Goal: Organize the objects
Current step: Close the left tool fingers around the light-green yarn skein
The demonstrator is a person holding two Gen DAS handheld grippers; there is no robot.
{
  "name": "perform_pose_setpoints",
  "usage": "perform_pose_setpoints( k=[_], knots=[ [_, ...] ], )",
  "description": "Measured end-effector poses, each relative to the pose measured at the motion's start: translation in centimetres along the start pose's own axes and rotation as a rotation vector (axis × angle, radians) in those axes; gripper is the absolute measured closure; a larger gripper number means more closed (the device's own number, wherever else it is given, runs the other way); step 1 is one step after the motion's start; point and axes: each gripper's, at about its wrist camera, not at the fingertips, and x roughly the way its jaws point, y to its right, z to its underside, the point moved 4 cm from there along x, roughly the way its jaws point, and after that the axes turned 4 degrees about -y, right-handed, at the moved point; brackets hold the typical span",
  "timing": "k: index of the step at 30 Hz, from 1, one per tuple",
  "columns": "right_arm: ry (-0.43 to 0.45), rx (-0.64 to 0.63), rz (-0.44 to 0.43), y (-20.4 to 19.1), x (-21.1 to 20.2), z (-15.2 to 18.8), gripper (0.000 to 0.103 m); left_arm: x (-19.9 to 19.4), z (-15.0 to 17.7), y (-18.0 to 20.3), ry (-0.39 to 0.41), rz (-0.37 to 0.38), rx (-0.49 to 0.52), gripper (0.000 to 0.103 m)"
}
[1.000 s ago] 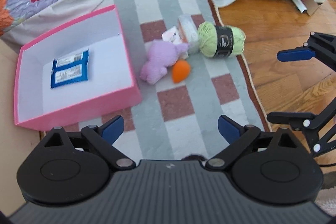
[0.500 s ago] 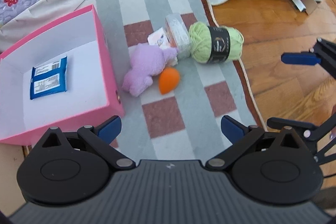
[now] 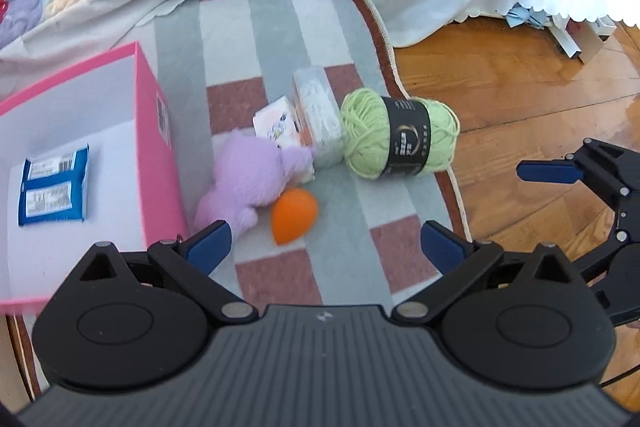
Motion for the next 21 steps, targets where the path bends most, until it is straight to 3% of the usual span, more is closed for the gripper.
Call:
perform_pose_setpoints(
  k=[7, 13, 21],
  knots=[
    [0.028, -0.001, 0.075, 1.0, 2.3, 0.1, 0.010, 2.1, -1.6, 1.0, 0.034, 0.033, -0.011, 0.001],
    [0.084, -0.003, 0.121, 1.7, 3.8, -0.2, 0.010, 3.8, -2.6, 1.2, 0.078, -0.030, -0.060, 0.001],
    [0.094, 0.013, 0.117, 2.7, 5.8, -0.7, 0.010, 5.6, -3.0, 1.2, 0.145, -0.008, -0.048, 0.001]
  ],
)
